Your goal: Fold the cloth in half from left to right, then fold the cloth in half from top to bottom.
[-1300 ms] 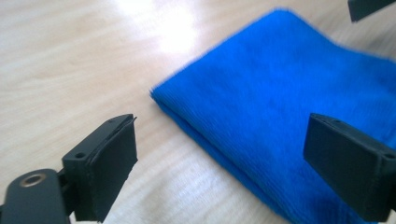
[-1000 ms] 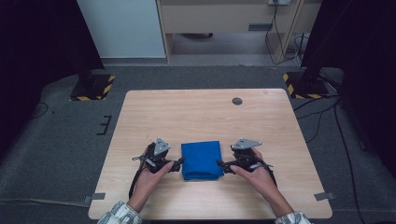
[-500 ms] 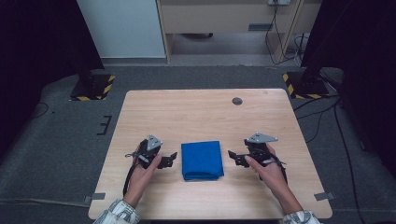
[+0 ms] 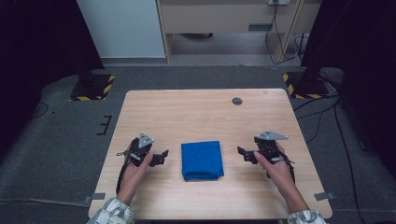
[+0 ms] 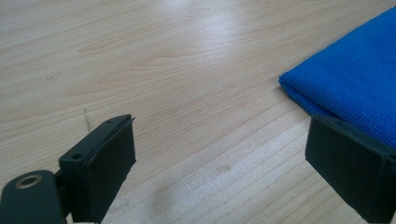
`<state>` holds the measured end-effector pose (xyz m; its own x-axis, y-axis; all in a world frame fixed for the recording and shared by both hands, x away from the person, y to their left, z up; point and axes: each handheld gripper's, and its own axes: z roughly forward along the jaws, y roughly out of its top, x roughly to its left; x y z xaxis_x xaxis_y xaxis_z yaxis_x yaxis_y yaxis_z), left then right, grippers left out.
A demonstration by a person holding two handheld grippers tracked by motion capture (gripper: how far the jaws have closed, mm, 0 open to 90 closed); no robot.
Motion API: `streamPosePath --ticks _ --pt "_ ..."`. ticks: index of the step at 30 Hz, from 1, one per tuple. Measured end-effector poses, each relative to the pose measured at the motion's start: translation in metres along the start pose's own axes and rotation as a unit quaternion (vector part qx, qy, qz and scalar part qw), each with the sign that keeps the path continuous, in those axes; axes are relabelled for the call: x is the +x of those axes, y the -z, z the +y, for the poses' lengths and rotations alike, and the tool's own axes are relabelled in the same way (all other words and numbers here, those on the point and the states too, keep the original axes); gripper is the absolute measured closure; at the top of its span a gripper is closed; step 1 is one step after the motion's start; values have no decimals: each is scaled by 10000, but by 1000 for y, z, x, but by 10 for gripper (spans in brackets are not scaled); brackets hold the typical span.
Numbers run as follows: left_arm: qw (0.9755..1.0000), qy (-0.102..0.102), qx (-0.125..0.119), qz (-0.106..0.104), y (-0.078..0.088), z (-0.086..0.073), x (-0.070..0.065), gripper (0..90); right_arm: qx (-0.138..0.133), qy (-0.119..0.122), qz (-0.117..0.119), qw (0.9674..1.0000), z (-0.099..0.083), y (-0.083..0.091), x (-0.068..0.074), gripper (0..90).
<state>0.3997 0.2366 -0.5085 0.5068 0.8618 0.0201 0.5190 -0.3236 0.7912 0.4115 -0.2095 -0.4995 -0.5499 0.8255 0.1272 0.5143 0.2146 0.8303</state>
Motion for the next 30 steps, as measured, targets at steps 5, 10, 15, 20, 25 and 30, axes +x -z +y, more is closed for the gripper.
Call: streamPosePath --ticks 5,10,15,20,25,30 --pt "10000 -20 42 -17 -1 0 -1 78 34 -18 -70 10000 -1 0 -4 98" --pt "10000 17 37 27 -1 -1 2 77 -85 -155 -166 9997 0 6 -12 98" --pt "9999 21 103 137 -3 -2 6 77 -156 -298 -340 9989 -2 14 -28 94" --pt "9996 -3 147 253 -3 -4 12 77 -160 -480 -558 9972 -6 20 -46 93" --pt "9990 53 210 386 -4 -5 22 77 -107 -576 -747 9955 -10 22 -58 93" --pt "9985 24 275 465 -3 -4 31 77 -72 -643 -836 9944 -11 21 -64 92"
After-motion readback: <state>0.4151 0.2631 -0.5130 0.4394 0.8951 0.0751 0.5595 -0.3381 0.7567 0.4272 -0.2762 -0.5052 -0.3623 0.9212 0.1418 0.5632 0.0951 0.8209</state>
